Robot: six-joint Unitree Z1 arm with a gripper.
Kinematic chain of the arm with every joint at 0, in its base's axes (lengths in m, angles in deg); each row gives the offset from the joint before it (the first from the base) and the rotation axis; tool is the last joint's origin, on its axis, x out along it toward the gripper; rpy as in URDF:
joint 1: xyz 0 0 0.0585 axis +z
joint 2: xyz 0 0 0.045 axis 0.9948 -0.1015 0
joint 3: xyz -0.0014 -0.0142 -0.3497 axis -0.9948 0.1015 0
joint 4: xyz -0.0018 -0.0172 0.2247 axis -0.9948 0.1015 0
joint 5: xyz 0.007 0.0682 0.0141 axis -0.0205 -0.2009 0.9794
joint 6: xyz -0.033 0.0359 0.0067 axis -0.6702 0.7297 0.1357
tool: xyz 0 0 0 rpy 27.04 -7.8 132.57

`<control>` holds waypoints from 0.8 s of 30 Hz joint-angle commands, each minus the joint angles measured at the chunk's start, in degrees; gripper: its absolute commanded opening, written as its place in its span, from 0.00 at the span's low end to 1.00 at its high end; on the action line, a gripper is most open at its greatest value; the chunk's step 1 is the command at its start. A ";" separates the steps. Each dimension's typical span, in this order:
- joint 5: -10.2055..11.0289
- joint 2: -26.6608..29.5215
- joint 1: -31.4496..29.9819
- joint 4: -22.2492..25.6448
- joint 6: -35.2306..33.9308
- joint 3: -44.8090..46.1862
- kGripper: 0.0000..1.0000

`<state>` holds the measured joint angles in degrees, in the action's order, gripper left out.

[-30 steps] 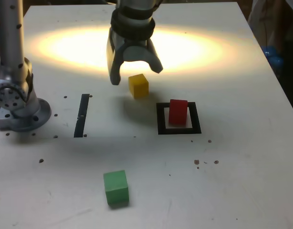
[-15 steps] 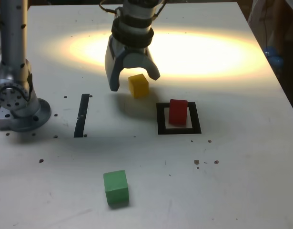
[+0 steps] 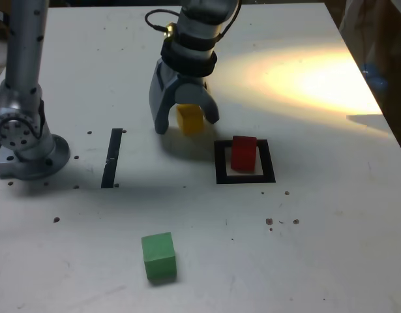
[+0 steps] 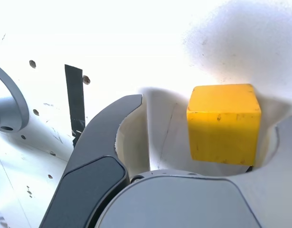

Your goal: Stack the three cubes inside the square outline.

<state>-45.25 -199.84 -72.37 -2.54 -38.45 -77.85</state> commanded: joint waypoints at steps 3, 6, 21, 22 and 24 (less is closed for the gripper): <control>-0.09 -0.63 0.06 -0.54 0.09 -0.35 0.67; -0.06 -0.63 0.06 -0.96 0.09 -0.55 0.56; 0.88 -0.50 0.06 -1.98 0.70 -0.83 0.33; 0.96 -0.50 0.06 -1.99 0.70 -0.78 0.33; 1.15 -0.50 0.06 -2.04 0.82 -0.75 0.33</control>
<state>-44.27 -200.22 -72.37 -4.46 -37.80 -78.65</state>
